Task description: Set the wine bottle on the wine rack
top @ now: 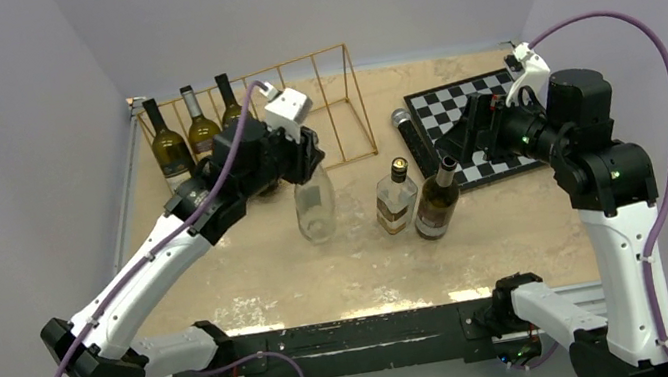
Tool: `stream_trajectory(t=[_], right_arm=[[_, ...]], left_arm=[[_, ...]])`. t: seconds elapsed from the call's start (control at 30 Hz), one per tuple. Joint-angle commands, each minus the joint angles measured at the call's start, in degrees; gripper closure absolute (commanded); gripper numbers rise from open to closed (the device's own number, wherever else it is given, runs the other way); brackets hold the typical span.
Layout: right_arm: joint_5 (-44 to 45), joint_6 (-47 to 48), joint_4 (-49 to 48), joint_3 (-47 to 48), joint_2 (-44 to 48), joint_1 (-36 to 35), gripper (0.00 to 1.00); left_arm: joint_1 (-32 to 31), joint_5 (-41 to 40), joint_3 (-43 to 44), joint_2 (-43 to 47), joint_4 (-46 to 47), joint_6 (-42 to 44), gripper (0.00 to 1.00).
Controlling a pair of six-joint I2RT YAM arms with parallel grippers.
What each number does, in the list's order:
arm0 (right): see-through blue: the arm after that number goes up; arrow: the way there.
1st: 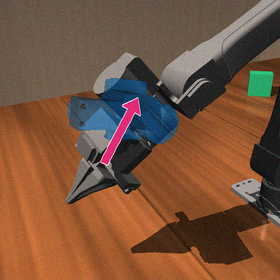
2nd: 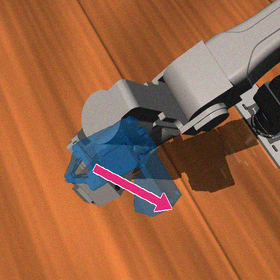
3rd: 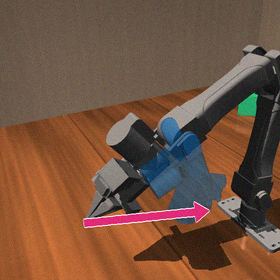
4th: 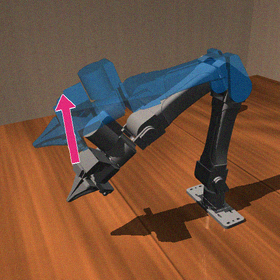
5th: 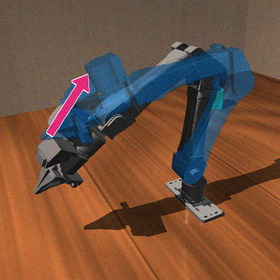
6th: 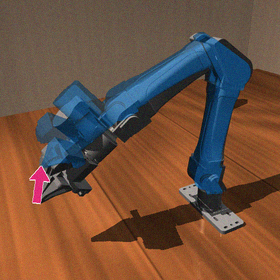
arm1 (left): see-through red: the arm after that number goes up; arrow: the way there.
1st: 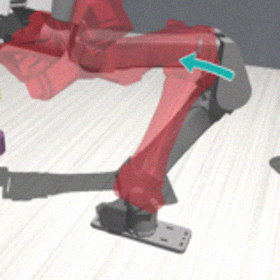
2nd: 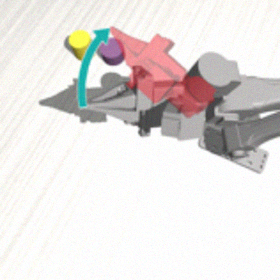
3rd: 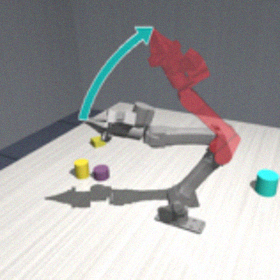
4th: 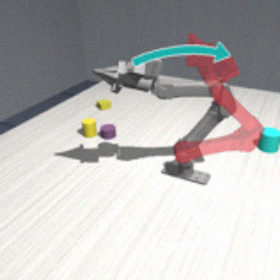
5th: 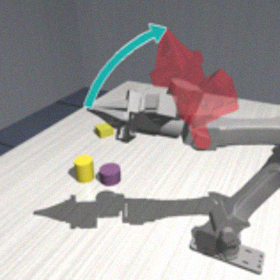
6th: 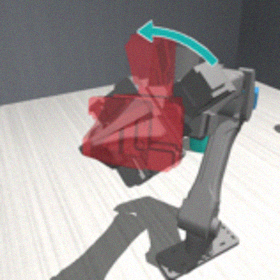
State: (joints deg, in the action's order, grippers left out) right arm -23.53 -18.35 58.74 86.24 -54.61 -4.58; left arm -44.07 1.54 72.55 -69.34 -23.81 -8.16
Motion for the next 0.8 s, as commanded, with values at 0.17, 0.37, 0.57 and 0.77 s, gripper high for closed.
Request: stream_trajectory(t=[0.17, 0.37, 0.57, 0.77], right_arm=[[0.22, 0.11, -1.56, 1.11, 1.42, 0.13, 0.03], [0.85, 0.15, -1.61, 1.06, 1.93, 0.15, 0.03], [1.20, -0.01, -1.68, 0.60, 2.55, 0.10, 0.03], [1.72, -0.15, -1.60, 0.07, 3.09, 0.18, 0.03]], left_arm=[[10.17, -7.21, 14.34, -4.25, 5.33, -4.24, 1.00], [15.13, -8.61, 19.93, -11.33, 6.45, -8.34, 1.00], [17.52, -10.05, 22.99, -16.53, 8.13, -9.83, 1.00], [19.12, -11.28, 25.54, -20.40, 8.76, -10.34, 1.00]])
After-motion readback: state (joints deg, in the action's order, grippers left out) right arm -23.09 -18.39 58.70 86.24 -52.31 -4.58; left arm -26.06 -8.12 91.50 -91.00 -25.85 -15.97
